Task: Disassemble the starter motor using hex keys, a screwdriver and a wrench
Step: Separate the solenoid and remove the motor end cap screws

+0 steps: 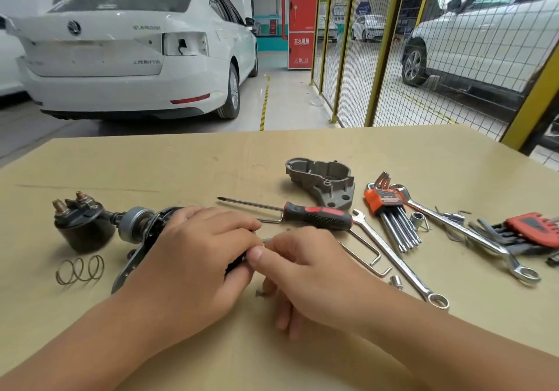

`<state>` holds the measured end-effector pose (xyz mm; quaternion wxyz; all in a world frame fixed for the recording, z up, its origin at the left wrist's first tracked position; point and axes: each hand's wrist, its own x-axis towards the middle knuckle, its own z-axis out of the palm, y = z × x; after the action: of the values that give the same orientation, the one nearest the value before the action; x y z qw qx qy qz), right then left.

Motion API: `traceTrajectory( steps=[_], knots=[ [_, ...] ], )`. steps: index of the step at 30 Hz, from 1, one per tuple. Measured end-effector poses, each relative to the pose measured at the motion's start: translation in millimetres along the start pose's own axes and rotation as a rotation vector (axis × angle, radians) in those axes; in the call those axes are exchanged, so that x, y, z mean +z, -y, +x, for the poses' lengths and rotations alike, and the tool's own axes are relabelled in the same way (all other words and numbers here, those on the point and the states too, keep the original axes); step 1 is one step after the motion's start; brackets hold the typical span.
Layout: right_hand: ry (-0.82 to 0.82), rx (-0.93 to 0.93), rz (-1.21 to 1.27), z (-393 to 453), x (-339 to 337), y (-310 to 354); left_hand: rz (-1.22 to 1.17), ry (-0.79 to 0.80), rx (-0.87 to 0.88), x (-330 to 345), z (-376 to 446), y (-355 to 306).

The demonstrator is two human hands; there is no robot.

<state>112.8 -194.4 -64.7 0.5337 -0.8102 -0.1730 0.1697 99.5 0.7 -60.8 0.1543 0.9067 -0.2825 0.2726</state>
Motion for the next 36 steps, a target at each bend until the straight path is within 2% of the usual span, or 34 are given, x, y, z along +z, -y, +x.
traceTrajectory(
  steps=[9,11,13,15,18,22,30,36],
  knots=[
    [-0.082,-0.05,-0.026,2.9,3.1,-1.1,-0.054,0.015,-0.043,-7.1,2.6,-1.2],
    [-0.101,-0.082,-0.02,3.3,2.7,-0.9,-0.054,0.114,-0.014,-15.5,2.6,3.3],
    [-0.133,-0.108,0.011,4.3,3.6,-1.1,0.062,0.229,0.008,-26.7,0.8,13.0],
    [-0.165,-0.122,0.04,5.2,4.3,-1.6,0.197,0.313,-0.037,-35.5,-1.0,24.8],
    [-0.169,-0.106,0.149,5.9,4.2,-0.1,0.148,0.385,-0.131,-39.2,-1.7,34.6],
    [-0.117,-0.053,0.344,8.9,6.0,2.4,0.07,0.332,-0.117,-35.1,-1.6,34.6],
    [-0.25,-0.085,0.318,9.9,9.9,4.9,0.032,0.303,-0.126,-32.0,-2.9,35.4],
    [-0.226,-0.058,0.517,10.2,14.5,6.2,-0.012,0.273,-0.109,-31.6,-4.3,37.0]
  ],
)
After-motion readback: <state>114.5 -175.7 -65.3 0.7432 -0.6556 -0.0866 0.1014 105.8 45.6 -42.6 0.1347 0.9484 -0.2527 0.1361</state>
